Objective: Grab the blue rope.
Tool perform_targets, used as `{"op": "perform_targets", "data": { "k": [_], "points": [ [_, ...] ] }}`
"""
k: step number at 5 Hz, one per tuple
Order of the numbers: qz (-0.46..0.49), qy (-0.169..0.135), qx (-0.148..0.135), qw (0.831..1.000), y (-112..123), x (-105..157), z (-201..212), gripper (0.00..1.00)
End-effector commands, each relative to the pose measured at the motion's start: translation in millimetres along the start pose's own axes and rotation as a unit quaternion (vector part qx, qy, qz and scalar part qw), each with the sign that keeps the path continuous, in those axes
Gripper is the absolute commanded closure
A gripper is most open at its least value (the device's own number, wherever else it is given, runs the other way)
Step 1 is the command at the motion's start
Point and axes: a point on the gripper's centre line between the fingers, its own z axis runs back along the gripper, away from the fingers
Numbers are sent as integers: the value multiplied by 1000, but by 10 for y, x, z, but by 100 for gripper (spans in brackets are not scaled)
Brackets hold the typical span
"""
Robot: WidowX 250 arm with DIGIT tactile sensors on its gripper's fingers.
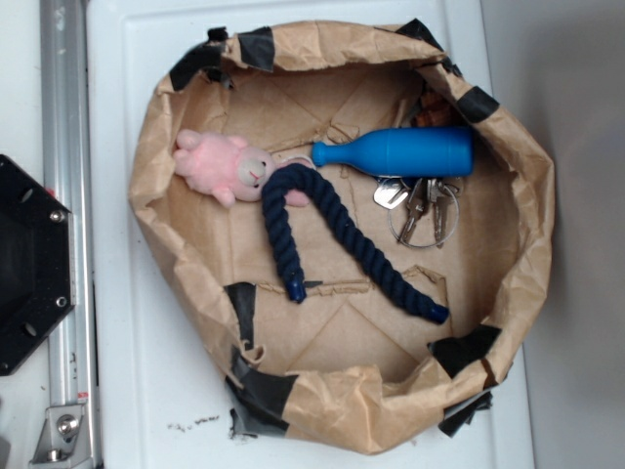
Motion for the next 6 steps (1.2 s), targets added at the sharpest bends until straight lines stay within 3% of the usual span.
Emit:
{"op": "perform_targets", "data": {
  "k": [1, 2, 6],
  "points": [
    [198, 27, -29, 979, -20, 931, -632, 0],
    [292, 99, -45, 950, 65, 1317, -1071, 0],
    [292, 99, -45, 950, 65, 1317, -1071, 0]
  ]
}}
